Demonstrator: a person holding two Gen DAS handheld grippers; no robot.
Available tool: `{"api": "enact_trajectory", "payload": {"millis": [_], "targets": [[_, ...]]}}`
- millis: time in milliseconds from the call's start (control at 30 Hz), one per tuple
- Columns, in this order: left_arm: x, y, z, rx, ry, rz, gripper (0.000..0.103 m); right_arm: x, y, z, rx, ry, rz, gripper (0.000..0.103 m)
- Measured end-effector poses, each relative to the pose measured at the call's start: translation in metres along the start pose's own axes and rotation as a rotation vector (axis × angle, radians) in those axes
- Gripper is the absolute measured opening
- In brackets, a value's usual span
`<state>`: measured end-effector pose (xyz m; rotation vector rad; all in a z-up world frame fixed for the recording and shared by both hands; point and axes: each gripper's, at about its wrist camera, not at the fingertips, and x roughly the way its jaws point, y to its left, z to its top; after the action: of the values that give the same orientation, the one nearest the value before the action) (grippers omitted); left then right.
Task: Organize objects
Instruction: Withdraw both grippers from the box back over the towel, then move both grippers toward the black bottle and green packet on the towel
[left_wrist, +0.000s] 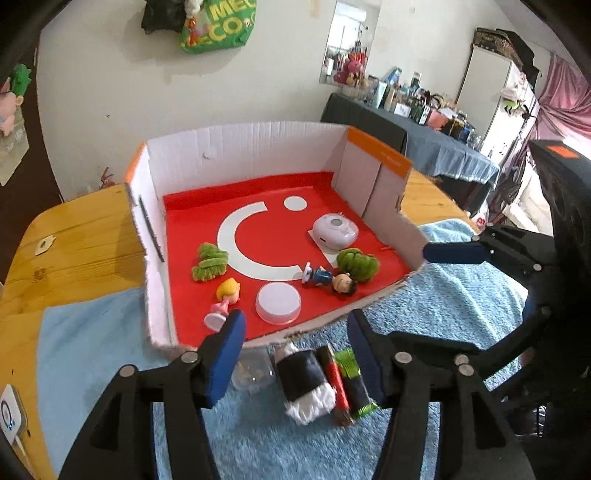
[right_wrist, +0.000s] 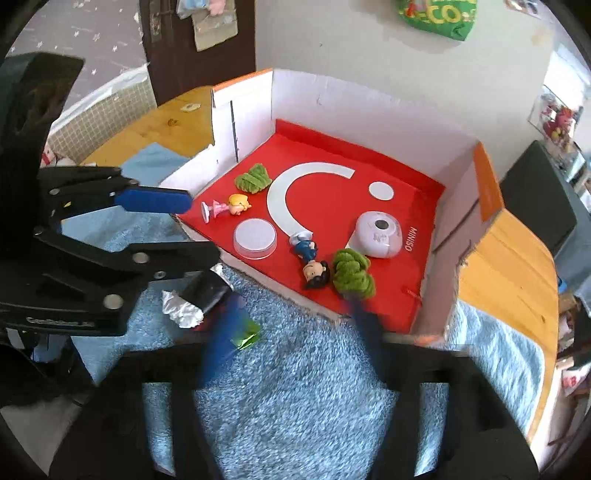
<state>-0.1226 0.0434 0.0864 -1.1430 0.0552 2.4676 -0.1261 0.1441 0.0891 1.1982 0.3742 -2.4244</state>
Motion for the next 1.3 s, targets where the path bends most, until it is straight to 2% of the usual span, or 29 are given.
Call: {"api": "enact_trajectory", "payload": {"millis": [67, 200, 333, 533, 667, 967, 1067, 1300], "targets": [[-0.008, -0.001, -0.006, -0.005, -0.015, 0.009, 0.061, -0.006, 0.004, -0.005, -0.003, -0.008, -0.009, 0.087], [-0.021, -0.001, -0.017, -0.025, -0.042, 0.015, 0.070, -0.018, 0.012, -0.016, 0.005, -0.044, -0.056, 0.087], [-0.029, 0.000, -0.028, -0.040, -0.056, 0.028, 0.070, -0.025, 0.015, -0.025, 0.035, -0.064, -0.062, 0.088], [-0.042, 0.001, -0.044, -0.054, -0.080, 0.050, 0.077, -0.031, 0.018, -0.039, 0.102, -0.093, -0.068, 0.088], [-0.047, 0.000, -0.055, -0.052, -0.099, 0.055, 0.079, -0.034, 0.018, -0.048, 0.149, -0.119, -0.077, 0.095], [-0.040, 0.003, -0.083, -0.096, -0.119, 0.076, 0.083, -0.030, 0.017, -0.071, 0.255, -0.167, -0.100, 0.095], [-0.036, 0.004, -0.090, -0.113, -0.114, 0.067, 0.083, -0.026, 0.016, -0.078, 0.286, -0.164, -0.089, 0.095], [-0.025, 0.000, -0.104, -0.124, -0.097, 0.085, 0.083, -0.018, 0.019, -0.093, 0.301, -0.159, -0.139, 0.095]]}}
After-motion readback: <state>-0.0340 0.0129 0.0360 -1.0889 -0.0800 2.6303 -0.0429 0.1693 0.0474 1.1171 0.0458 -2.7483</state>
